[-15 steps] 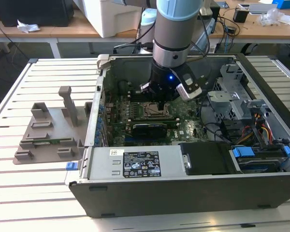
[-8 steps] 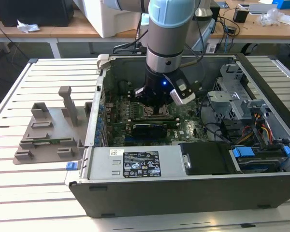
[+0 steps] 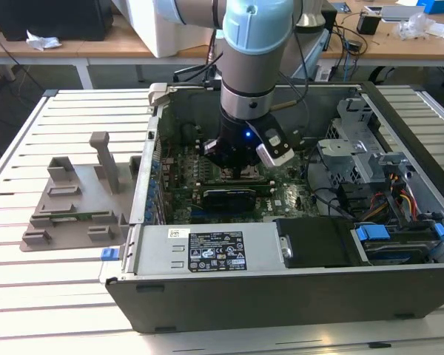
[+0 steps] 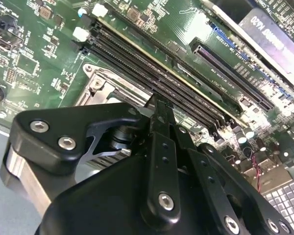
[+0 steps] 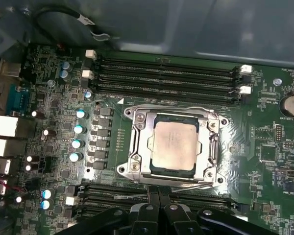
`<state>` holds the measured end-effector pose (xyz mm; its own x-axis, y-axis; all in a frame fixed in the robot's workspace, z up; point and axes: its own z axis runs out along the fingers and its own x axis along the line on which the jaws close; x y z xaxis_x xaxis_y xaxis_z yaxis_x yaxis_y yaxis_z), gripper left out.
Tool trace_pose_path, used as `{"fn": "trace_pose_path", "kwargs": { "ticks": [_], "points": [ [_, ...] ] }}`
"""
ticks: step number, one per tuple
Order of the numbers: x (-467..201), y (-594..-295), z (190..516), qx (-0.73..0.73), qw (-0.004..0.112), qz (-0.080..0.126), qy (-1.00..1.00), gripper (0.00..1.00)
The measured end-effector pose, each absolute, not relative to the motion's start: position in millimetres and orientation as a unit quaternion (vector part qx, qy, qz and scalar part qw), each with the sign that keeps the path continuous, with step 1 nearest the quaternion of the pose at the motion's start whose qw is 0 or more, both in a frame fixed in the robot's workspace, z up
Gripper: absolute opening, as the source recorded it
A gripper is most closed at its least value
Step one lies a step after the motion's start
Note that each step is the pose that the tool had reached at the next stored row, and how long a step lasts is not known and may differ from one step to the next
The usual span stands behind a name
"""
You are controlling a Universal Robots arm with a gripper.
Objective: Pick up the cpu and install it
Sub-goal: 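Install the second cpu locking lever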
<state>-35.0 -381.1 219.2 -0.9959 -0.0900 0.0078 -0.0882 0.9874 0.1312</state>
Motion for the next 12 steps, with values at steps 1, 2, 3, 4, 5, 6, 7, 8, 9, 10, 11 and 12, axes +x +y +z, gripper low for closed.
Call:
{"fn": "trace_pose_path", "kwargs": {
  "ticks": [1,2,3,4,5,6,7,8,9,10,11,12],
  "points": [
    [-36,-381,217,0.045,0.007,-0.066,-0.997,0.11],
    [-37,-381,216,0.045,0.007,-0.066,-0.997,0.11],
    [-38,-381,215,0.045,0.007,-0.066,-0.997,0.11],
    [-43,-381,214,0.045,0.007,-0.065,-0.997,0.11],
    [-47,-381,213,0.045,0.007,-0.066,-0.997,0.11],
    [-49,-381,212,0.045,0.007,-0.066,-0.997,0.11],
    [-51,-381,212,0.046,0.007,-0.066,-0.997,0.11],
    [-56,-381,211,0.046,0.007,-0.066,-0.997,0.11],
    [-57,-381,211,0.046,0.007,-0.066,-0.997,0.11],
    [-59,-381,211,0.046,0.007,-0.066,-0.997,0.11],
    [-60,-381,210,0.046,0.007,-0.066,-0.997,0.11],
    [-63,-381,209,0.047,0.007,-0.066,-0.997,0.11]
  ]
}}
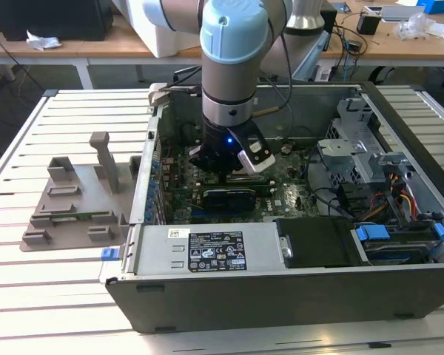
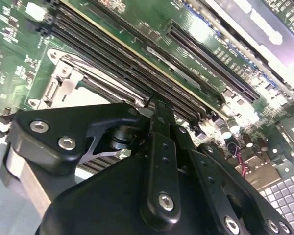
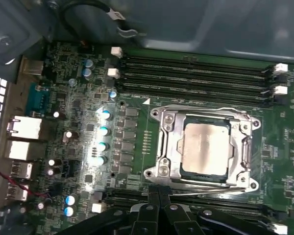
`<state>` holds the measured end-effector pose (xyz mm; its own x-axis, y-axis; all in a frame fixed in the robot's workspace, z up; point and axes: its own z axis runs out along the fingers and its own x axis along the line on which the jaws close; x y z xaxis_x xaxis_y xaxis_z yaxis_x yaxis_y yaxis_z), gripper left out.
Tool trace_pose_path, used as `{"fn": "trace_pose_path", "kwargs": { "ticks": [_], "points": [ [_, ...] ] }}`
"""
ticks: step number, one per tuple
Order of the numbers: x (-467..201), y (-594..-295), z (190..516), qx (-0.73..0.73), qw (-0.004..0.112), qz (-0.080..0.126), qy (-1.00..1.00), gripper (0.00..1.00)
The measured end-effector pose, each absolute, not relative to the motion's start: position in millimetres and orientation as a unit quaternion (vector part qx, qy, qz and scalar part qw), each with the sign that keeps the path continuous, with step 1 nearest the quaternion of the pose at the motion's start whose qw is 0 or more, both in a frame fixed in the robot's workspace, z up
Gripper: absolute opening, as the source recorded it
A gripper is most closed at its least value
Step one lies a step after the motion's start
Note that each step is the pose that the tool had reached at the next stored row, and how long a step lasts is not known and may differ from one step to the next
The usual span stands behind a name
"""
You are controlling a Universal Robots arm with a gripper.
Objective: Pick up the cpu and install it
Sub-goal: 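Install the second cpu locking lever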
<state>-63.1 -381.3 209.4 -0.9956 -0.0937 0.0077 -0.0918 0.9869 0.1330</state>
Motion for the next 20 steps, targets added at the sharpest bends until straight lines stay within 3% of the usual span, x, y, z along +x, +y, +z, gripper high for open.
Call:
{"fn": "trace_pose_path", "kwargs": {
  "ticks": [17,20],
  "points": [
    [-65,-371,200,0.069,0.008,-0.076,-0.995,0.11],
    [-65,-371,218,0.069,0.008,-0.076,-0.995,0.11]
  ]
}}
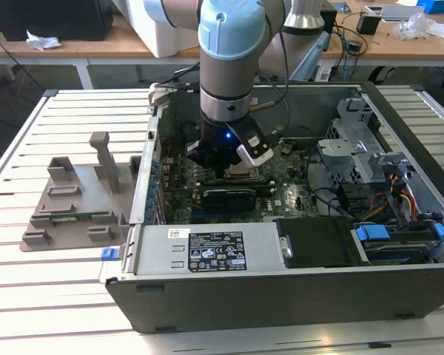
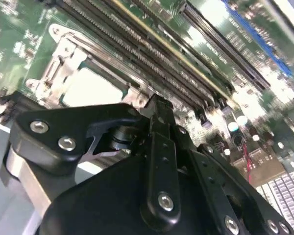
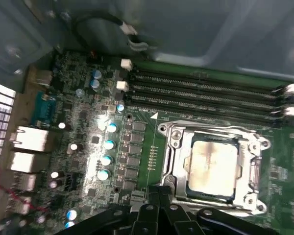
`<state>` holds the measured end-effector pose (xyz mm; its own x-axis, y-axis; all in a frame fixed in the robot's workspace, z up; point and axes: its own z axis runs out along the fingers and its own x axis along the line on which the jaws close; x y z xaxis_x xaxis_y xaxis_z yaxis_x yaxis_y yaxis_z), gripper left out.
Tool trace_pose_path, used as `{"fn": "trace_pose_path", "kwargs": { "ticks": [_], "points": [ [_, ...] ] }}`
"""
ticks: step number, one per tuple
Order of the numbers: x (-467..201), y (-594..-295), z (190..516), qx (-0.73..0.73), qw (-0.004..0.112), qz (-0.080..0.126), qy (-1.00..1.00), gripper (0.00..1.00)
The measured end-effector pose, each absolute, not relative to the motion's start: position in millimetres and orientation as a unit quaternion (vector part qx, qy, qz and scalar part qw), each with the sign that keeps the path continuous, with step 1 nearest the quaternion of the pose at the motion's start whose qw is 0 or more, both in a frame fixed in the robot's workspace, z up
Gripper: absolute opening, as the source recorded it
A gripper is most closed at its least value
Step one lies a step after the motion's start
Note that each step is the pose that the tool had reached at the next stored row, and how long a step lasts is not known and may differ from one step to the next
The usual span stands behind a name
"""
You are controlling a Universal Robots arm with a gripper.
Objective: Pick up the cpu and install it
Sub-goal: 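Install the second cpu locking lever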
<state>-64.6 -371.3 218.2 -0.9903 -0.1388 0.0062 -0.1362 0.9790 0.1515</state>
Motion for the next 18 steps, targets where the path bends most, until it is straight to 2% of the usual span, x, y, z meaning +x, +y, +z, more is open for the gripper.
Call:
{"fn": "trace_pose_path", "kwargs": {
  "ticks": [2,5,10,13,14,18],
  "points": [
    [-62,-371,222,0.069,0.009,-0.074,-0.995,0.11],
    [-50,-369,221,0.069,0.014,-0.055,-0.996,0.11],
    [-25,-361,216,0.068,0.022,-0.042,-0.997,0.11],
    [-21,-345,215,0.068,0.025,-0.022,-0.997,0.11],
    [-21,-334,215,0.067,0.026,-0.007,-0.997,0.11],
    [-19,-332,223,0.067,0.027,-0.006,-0.997,0.11]
  ]
}}
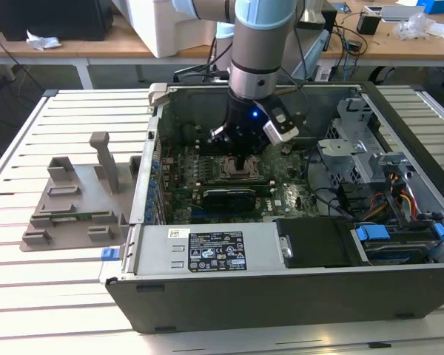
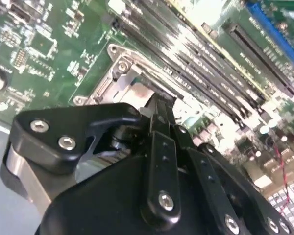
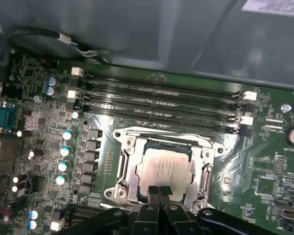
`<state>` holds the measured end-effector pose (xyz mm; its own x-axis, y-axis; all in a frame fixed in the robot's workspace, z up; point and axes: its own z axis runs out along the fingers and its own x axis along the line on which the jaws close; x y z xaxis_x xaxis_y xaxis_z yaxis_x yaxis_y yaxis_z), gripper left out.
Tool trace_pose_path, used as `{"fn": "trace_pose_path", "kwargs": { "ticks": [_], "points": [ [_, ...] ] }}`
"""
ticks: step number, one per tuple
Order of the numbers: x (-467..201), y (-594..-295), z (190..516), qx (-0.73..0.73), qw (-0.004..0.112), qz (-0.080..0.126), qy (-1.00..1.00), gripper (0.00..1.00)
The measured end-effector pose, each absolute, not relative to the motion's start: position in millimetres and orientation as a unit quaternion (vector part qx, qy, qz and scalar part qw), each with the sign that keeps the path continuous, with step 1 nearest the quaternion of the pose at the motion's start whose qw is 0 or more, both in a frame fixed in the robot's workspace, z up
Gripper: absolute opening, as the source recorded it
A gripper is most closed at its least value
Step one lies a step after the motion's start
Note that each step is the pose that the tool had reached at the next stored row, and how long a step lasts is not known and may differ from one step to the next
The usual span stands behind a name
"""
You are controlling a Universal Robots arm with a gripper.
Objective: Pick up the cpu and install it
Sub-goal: 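Install the second cpu locking lever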
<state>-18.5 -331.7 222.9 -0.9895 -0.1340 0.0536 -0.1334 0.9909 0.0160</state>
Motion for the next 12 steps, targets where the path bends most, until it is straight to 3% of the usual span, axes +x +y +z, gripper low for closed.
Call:
{"fn": "trace_pose_path", "kwargs": {
  "ticks": [6,12],
  "points": [
    [-18,-331,270,0.067,0.027,-0.006,-0.997,0.11],
    [-18,-331,270,0.067,0.027,-0.006,-0.997,0.11]
  ]
}}
